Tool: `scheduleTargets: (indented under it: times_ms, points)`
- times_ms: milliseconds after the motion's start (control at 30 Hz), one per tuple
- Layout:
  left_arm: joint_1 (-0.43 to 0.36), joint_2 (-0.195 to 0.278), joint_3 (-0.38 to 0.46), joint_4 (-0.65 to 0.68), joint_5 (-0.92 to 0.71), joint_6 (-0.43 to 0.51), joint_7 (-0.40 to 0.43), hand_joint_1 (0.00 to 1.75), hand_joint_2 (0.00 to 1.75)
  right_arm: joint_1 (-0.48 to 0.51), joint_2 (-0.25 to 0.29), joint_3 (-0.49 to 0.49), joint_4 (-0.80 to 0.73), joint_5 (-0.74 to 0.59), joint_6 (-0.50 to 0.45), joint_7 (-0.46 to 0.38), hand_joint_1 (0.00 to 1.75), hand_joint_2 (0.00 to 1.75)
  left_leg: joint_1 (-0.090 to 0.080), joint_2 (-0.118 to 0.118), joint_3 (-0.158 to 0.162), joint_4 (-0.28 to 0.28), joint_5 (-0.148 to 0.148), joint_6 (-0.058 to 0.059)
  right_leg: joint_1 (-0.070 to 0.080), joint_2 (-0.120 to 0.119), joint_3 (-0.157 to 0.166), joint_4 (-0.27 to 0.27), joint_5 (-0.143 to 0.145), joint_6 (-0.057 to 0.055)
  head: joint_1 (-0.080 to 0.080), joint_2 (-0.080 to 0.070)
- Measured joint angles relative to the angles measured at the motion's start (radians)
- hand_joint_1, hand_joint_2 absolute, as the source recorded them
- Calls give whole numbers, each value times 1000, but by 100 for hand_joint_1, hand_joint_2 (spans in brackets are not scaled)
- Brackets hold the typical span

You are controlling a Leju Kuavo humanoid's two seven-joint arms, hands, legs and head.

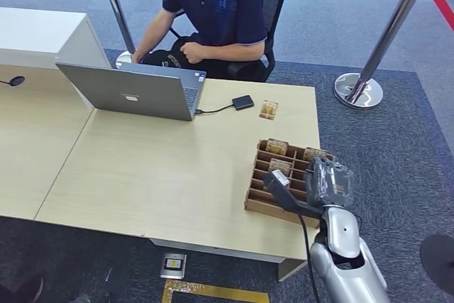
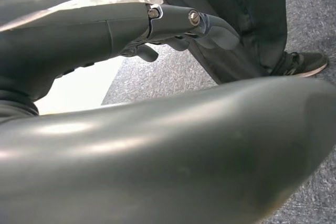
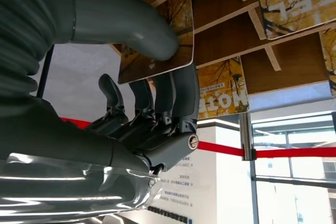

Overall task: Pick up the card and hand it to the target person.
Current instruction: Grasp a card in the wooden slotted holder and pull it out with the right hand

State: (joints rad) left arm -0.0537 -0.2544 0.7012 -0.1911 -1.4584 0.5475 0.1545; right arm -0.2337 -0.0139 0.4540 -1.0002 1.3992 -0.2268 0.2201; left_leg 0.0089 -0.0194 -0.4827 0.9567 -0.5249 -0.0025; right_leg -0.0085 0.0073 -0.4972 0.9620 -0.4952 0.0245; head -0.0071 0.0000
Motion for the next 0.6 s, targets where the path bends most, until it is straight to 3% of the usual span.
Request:
scheduleTargets:
  times_ms: [333,600]
  points:
    - [0,0,0,0,4,6,-2,0,0,0,-4,0,0,-2,-3,-10,136,175,0,0,0,0,0,0,0,0,0,0,0,0,0,0]
    - [0,0,0,0,4,6,-4,0,0,-1,-10,0,-22,-23,-7,-35,157,175,0,0,0,0,0,0,0,0,0,0,0,0,0,0]
